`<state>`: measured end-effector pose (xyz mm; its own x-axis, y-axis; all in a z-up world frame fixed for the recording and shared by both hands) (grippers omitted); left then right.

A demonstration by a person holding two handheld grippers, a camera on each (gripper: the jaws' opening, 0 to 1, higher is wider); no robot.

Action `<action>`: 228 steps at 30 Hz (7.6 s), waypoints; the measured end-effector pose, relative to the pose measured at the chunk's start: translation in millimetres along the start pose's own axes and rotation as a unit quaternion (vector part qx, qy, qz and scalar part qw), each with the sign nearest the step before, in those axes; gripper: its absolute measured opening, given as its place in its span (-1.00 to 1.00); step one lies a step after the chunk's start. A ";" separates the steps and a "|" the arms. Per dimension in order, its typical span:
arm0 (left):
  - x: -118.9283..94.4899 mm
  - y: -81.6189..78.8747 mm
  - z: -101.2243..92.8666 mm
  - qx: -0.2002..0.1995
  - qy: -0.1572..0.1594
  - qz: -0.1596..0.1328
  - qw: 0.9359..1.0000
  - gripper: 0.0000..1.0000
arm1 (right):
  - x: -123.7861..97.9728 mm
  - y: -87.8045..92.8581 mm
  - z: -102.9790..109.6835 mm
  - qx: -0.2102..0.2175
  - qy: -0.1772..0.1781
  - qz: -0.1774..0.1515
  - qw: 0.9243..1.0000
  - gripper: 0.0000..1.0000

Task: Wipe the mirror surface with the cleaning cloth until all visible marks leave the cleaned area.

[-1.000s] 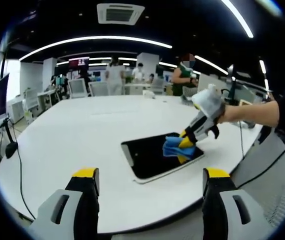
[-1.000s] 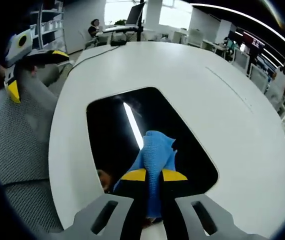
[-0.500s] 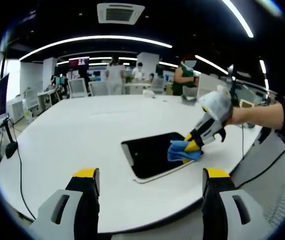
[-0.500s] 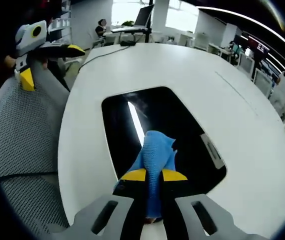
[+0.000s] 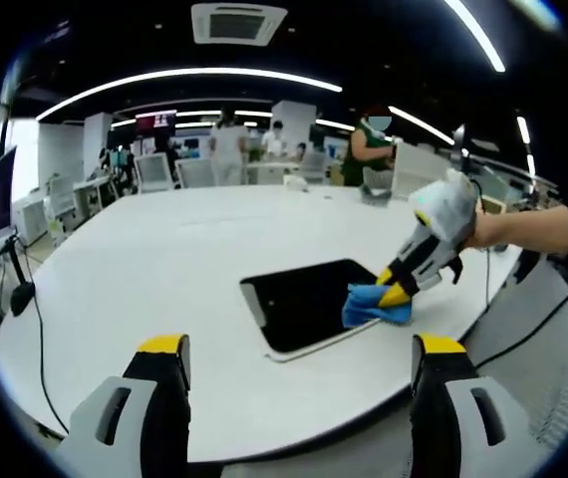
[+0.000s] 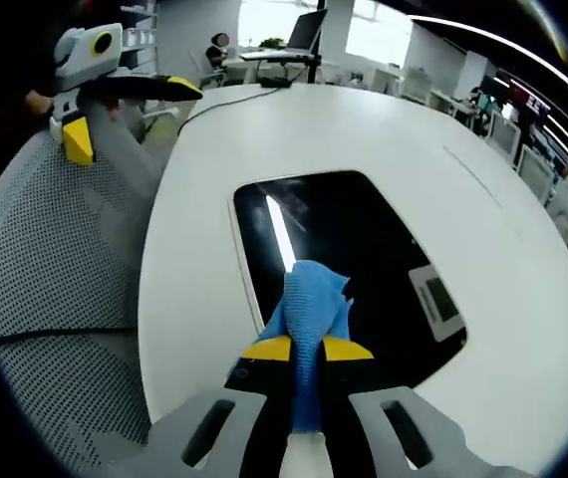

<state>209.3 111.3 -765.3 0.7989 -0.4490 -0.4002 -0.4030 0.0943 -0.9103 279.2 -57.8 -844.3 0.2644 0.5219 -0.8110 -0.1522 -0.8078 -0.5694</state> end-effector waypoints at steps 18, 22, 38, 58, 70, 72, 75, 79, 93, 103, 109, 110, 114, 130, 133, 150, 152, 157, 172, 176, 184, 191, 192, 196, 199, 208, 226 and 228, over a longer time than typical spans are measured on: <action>2.0 6.6 -0.2 0.007 0.003 0.027 1.000 0.98 | -2.3 4.7 7.1 -0.014 -0.016 0.013 1.000 -0.92; 1.4 6.8 0.7 0.006 0.000 0.027 1.000 0.99 | -2.0 5.3 6.2 0.016 -0.025 0.014 0.999 -0.92; 1.9 7.6 -0.7 0.009 0.004 0.030 1.000 0.98 | -9.0 13.3 1.1 0.049 -0.022 0.002 0.999 -0.91; 2.1 8.8 -0.5 0.011 0.002 0.033 0.999 0.98 | -19.6 29.8 -10.5 0.072 -0.004 -0.002 0.997 -0.91; 1.8 8.8 0.3 0.011 -0.001 0.032 0.999 0.98 | -16.1 25.1 -20.2 0.090 0.009 0.004 0.996 -0.91; 1.9 8.9 0.1 0.011 -0.001 0.033 0.999 0.98 | -16.2 25.2 -20.1 0.092 0.009 0.005 0.996 -0.91; 2.2 8.9 -0.7 0.011 0.003 0.033 0.999 0.97 | -16.3 25.5 -20.8 0.098 0.008 0.004 0.995 -0.91; 2.8 8.1 -2.3 0.012 0.009 0.031 0.999 0.94 | -14.8 25.6 -27.5 0.108 0.013 -0.001 0.994 -0.91; 2.5 6.4 -2.0 0.013 0.007 0.024 1.000 0.95 | -7.4 27.2 -55.6 0.102 0.036 0.020 0.994 -0.91; 2.4 5.6 -2.2 0.012 0.007 0.022 1.000 0.94 | -5.1 28.2 -70.8 0.087 0.046 0.033 0.995 -0.91; 2.4 5.7 -2.1 0.011 0.007 0.022 1.000 0.93 | -2.1 26.4 -83.9 0.082 0.061 0.038 0.994 -0.91; 2.4 5.6 -2.0 0.011 0.007 0.022 1.000 0.93 | -1.7 26.2 -86.4 0.084 0.063 0.038 0.994 -0.91; 1.8 4.4 -0.5 0.011 0.002 0.017 1.000 0.94 | -0.2 25.7 -95.2 0.088 0.073 0.039 0.993 -0.91; 2.3 6.4 -2.1 0.010 0.007 0.024 1.000 0.92 | 2.8 24.6 -113.9 0.082 0.097 0.044 0.991 -0.91; 2.3 6.0 -1.8 0.011 0.006 0.023 1.000 0.92 | 3.4 24.0 -116.6 0.077 0.099 0.046 0.991 -0.91; 2.2 6.1 -1.1 0.012 0.004 0.022 1.000 0.94 | 7.2 20.9 -133.4 0.058 0.124 0.058 0.989 -0.91; 2.1 6.1 -0.9 0.012 0.003 0.022 1.000 0.95 | 8.0 21.5 -136.3 0.058 0.124 0.059 0.989 -0.91; 1.6 7.0 0.4 0.011 -0.001 0.024 1.000 0.96 | 10.4 22.7 -147.3 0.045 0.145 0.070 0.986 -0.91; 1.8 7.7 2.5 0.010 -0.008 0.028 1.000 0.89 | -12.2 18.3 -166.6 0.049 0.205 0.044 0.977 -0.92; 2.3 10.3 -0.2 0.012 0.000 0.037 0.999 0.89 | -21.6 15.0 -166.6 0.050 0.213 0.043 0.975 -0.92; 2.1 8.3 1.0 0.012 -0.003 0.032 0.999 0.91 | -52.3 7.6 -159.7 0.064 0.223 0.030 0.972 -0.92; 2.2 7.4 0.4 0.014 -0.001 0.029 1.000 0.92 | -85.0 34.5 -138.6 0.136 0.213 0.050 0.966 -0.91; 2.2 7.3 0.4 0.014 -0.001 0.028 1.000 0.92 | -88.0 37.9 -136.8 0.132 0.216 0.051 0.966 -0.91; 2.7 6.9 -0.2 0.014 0.002 0.028 1.000 0.91 | -97.4 60.2 -123.8 0.179 0.216 0.056 0.958 -0.91; 2.3 5.4 0.9 0.015 -0.002 0.022 1.000 0.89 | -98.9 73.8 -117.9 0.210 0.216 0.054 0.952 -0.91; 1.7 4.7 1.8 0.013 -0.008 0.019 1.000 0.89 | -83.6 93.4 -98.0 0.268 0.203 0.048 0.941 -0.91; 1.9 4.6 1.6 0.014 -0.008 0.019 1.000 0.88 | -71.3 120.3 -76.5 0.277 0.197 0.068 0.938 -0.78; 1.9 4.9 1.9 0.014 -0.008 0.020 1.000 0.88 | -72.8 120.0 -77.9 0.279 0.201 0.063 0.937 -0.68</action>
<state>209.6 112.6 -770.8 0.7898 -0.4298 -0.4375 -0.4218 0.1372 -0.8962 315.9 -214.1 -843.1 0.5320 0.1958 -0.8238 -0.6507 -0.5280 -0.5457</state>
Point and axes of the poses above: the point that each gripper's makers call its tool centre point, and the gripper's own axes: x roughly forward along the fingers, z roughly to its left, y roughly out of its underside, the point moved 1 cm from there along -x, roughly backward along the fingers, and after that the axes turned 1 degree about y, right-handed, at the moved point
